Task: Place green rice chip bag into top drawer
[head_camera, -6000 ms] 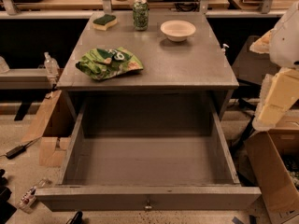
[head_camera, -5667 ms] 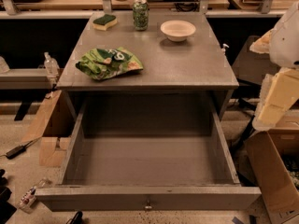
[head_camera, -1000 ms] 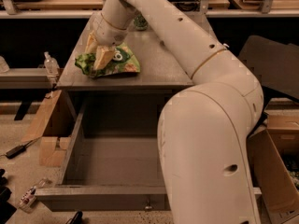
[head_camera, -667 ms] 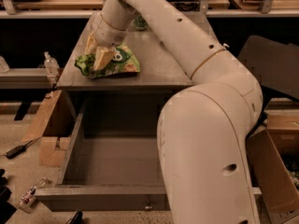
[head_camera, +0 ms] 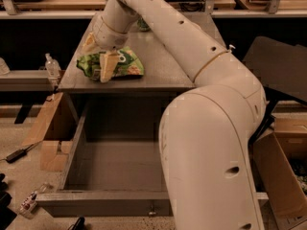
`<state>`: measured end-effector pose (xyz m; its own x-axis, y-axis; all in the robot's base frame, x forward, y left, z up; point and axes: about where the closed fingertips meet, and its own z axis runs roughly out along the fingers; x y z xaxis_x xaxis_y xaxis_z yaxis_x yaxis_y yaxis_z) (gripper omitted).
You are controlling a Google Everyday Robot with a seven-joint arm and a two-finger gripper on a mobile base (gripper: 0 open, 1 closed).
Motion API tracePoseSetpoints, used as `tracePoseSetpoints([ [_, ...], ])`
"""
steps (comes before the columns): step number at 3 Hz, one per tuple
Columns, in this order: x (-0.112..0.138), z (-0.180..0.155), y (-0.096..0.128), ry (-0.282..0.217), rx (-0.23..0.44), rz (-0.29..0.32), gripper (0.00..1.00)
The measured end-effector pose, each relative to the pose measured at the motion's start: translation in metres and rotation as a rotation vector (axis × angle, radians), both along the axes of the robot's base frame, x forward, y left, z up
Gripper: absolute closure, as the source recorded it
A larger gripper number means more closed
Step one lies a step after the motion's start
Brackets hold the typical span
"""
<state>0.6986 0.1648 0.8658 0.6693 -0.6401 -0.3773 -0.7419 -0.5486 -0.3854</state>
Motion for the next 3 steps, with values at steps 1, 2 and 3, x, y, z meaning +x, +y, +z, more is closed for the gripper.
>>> tracePoseSetpoints([
  [1,0.0002,-0.0014,0.0013,0.001,0.0,0.001,0.0],
  [2,0.0011,-0.0053,0.0031,0.007,-0.025,-0.01,0.0],
  [3,0.0027,-0.0088,0.0038,0.01,-0.071,-0.031,0.13],
])
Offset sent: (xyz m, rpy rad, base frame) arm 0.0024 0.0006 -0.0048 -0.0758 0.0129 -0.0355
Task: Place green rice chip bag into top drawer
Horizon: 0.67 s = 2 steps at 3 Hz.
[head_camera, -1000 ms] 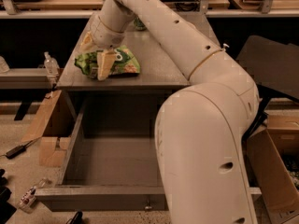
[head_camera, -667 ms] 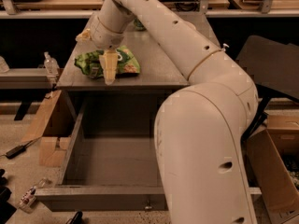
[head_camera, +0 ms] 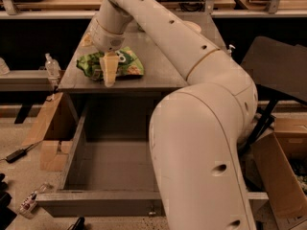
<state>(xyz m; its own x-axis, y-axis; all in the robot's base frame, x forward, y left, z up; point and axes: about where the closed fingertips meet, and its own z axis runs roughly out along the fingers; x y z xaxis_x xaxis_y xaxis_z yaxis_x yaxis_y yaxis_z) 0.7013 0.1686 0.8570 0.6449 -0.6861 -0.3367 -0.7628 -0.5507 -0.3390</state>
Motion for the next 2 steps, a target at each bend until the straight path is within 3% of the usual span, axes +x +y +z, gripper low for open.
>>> tracePoseSetpoints([
  [1,0.0011,-0.0043,0.0032,0.002,-0.004,-0.001,0.44],
  [2,0.0016,-0.0068,0.0053,0.003,-0.003,0.0,0.67],
])
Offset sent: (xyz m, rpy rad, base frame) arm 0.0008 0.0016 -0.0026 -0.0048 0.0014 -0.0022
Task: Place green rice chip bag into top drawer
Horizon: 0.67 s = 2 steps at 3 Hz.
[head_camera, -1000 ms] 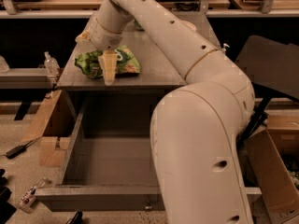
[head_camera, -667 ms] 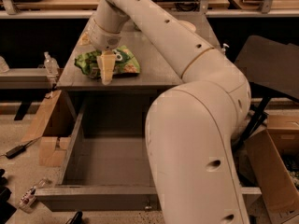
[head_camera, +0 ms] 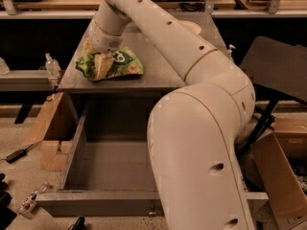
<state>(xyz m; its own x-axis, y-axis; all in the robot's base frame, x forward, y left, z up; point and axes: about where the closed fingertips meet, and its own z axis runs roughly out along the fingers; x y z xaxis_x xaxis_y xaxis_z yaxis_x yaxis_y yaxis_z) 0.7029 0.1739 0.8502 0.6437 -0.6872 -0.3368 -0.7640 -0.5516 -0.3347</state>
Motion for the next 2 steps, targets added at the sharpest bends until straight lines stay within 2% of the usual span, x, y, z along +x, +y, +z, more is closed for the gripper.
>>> tracePoseSetpoints([
  [1,0.0005,-0.003,0.0026,0.002,0.001,0.002,0.9],
  [2,0.0008,-0.0051,0.0043,0.003,0.001,0.003,1.0],
])
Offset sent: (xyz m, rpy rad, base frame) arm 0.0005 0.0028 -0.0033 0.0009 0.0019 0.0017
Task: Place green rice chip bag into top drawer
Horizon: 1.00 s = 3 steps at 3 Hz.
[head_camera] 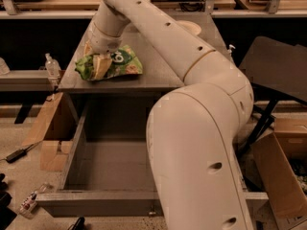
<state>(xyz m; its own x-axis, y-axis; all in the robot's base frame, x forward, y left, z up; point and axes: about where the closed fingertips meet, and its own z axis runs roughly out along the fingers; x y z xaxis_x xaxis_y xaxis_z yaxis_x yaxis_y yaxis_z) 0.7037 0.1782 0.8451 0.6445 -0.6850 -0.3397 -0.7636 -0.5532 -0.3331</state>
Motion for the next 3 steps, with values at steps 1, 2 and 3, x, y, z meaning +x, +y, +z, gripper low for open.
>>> tracePoseSetpoints([
  [1,0.0,0.0,0.0,0.0,0.0,0.0,1.0],
  [2,0.003,0.015,-0.007,-0.016,0.033,0.029,1.0],
  [3,-0.003,0.048,-0.019,-0.052,0.031,0.053,1.0],
])
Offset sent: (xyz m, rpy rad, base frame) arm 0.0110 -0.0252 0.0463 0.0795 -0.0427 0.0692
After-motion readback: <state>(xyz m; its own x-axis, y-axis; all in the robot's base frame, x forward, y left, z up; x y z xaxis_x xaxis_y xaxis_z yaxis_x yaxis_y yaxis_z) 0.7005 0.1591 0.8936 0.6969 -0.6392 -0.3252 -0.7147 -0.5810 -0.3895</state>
